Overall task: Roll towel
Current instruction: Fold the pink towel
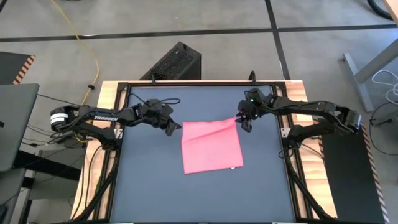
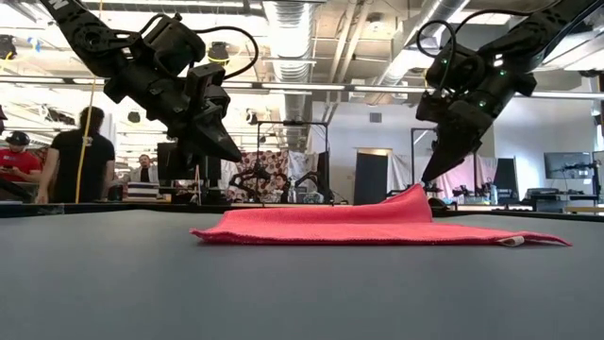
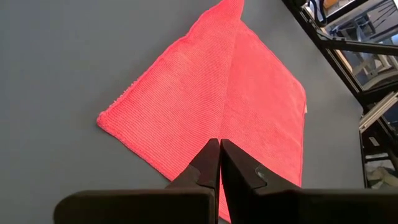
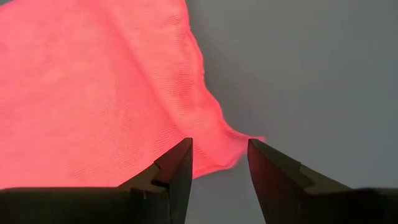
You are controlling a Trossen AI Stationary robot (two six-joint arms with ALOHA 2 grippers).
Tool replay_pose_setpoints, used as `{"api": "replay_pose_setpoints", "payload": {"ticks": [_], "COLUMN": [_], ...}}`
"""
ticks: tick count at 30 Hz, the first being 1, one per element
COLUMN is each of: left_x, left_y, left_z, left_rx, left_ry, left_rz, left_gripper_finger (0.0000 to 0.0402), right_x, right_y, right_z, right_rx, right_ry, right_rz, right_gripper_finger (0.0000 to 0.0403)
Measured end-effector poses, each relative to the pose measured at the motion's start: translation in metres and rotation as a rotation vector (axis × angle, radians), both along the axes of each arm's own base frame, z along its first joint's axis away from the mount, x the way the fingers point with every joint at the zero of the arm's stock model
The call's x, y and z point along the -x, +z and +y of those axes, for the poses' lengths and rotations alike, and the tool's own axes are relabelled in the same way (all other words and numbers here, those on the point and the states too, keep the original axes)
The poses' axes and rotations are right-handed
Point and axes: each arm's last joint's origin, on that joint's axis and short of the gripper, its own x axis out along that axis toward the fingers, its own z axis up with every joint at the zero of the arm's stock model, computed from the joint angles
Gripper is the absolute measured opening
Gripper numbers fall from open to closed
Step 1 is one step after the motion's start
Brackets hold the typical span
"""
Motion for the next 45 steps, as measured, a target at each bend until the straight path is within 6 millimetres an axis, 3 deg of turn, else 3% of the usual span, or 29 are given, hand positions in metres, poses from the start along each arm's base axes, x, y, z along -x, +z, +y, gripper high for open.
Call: {"api": "replay_pose_setpoints", "payload": {"ticks": [13,20,26,32,39,45], "left_x": [0.0,0.0,0.0,0.0,0.002,0.002], "left_y": [0.0,-0.001,-0.001,-0.001,-0.003,-0.003], "left_z": [0.0,-0.001,-0.001,-0.001,0.0,0.0], "left_rx": [0.018,0.035,0.034,0.029,0.053,0.056], "left_ry": [-0.009,-0.019,-0.017,-0.013,0.05,0.047], "left_rz": [0.001,0.003,0.003,0.004,0.038,0.038], "left_gripper_finger": [0.0,0.0,0.0,0.0,0.0,0.0], "right_x": [-0.018,-0.021,-0.011,-0.013,-0.022,-0.031], "right_y": [-0.028,0.007,0.008,-0.006,-0.041,-0.056], "right_z": [-0.007,-0.022,-0.037,-0.04,-0.044,-0.05], "right_rx": [-0.055,0.104,0.073,0.004,-0.216,-0.263], "right_ry": [-0.014,-0.063,-0.102,-0.095,-0.156,-0.205], "right_rz": [0.054,-0.086,-0.082,-0.03,0.046,0.029], "right_gripper_finger": [0.0179,0.0179,0.0179,0.0179,0.0179,0.0179]}}
